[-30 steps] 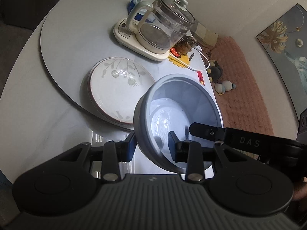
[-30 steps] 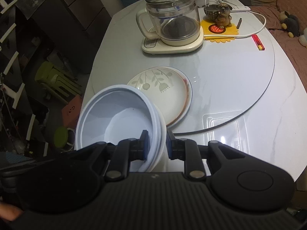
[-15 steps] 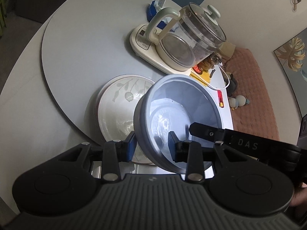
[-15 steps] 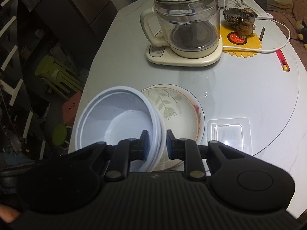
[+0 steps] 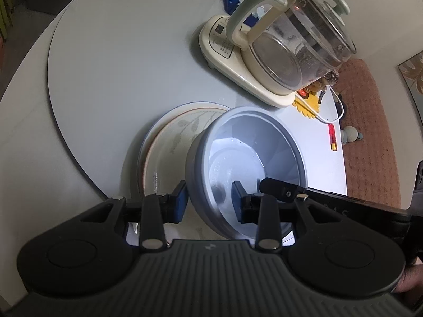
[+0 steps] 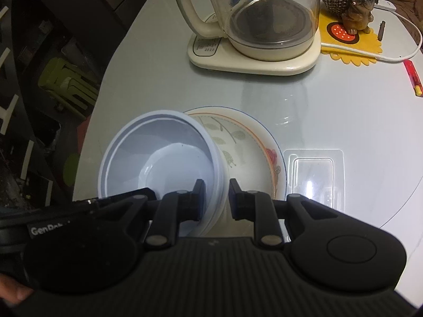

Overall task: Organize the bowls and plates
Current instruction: 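Carry the small white bowl with both grippers over the plate stack, then lower the small white bowl onto the plate stack and open both grippers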

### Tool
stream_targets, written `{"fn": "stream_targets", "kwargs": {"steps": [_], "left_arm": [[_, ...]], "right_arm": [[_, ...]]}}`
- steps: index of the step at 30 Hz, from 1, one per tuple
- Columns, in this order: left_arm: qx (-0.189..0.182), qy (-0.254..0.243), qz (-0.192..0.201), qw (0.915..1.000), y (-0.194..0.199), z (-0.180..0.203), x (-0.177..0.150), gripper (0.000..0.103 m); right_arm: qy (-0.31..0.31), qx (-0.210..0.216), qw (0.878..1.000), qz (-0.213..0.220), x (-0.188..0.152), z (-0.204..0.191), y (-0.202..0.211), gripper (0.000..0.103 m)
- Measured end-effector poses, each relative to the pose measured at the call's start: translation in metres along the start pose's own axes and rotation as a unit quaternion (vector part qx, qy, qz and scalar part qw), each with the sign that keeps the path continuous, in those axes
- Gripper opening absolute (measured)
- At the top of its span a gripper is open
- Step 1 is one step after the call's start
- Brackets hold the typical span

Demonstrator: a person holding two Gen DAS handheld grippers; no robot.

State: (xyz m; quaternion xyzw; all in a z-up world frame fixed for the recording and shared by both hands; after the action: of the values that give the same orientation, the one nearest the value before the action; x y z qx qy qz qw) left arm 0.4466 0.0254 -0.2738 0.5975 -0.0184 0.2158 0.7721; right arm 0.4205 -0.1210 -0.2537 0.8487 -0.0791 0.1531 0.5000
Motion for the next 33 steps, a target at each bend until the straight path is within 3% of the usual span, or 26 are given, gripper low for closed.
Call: {"fn": "stream_targets", "kwargs": {"steps": [14,18,20,22,33], "left_arm": [[0.006,-0.01,-0.023,0.9997,-0.027,0.004,0.002,0.04],[0.005,-0.01,-0.026,0.9996,-0.023,0.003,0.001,0.045],[0.006,-0.01,-0.021,0.9997,-0.018,0.002,0.001,0.05],[0.007,-0.008,-0.015,0.9998,-0.012,0.0,0.001,0.051],[0.015,-0.021,0.038,0.999,0.051,-0.006,-0.003,0.052]], "right_arm": [[-0.004,-0.004,1.0,-0.021,0.003,0.017,-0.021,0.024],[-0.005,-0.009,1.0,-0.019,0.003,0.019,-0.018,0.025],[-0.006,-0.011,1.0,-0.014,0.005,0.021,-0.015,0.029],[-0.005,-0.013,1.0,-0.006,0.007,0.021,-0.01,0.042],[0.014,-0.023,0.999,0.045,0.009,0.005,0.038,0.044]]}}
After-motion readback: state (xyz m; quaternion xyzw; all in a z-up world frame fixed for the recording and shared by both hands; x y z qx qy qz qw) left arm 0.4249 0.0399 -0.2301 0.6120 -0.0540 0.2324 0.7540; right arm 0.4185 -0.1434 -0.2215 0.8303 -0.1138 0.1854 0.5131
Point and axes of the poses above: each gripper's, at about its wrist camera, not at the fingertips, and y roughly against the way its jaws point, z to its right, x to its top, the point moved 10 cm from there along -y, roughly the way its jaws point, and after that the axes turned 12 degrees about x, right-handed, at the moved point
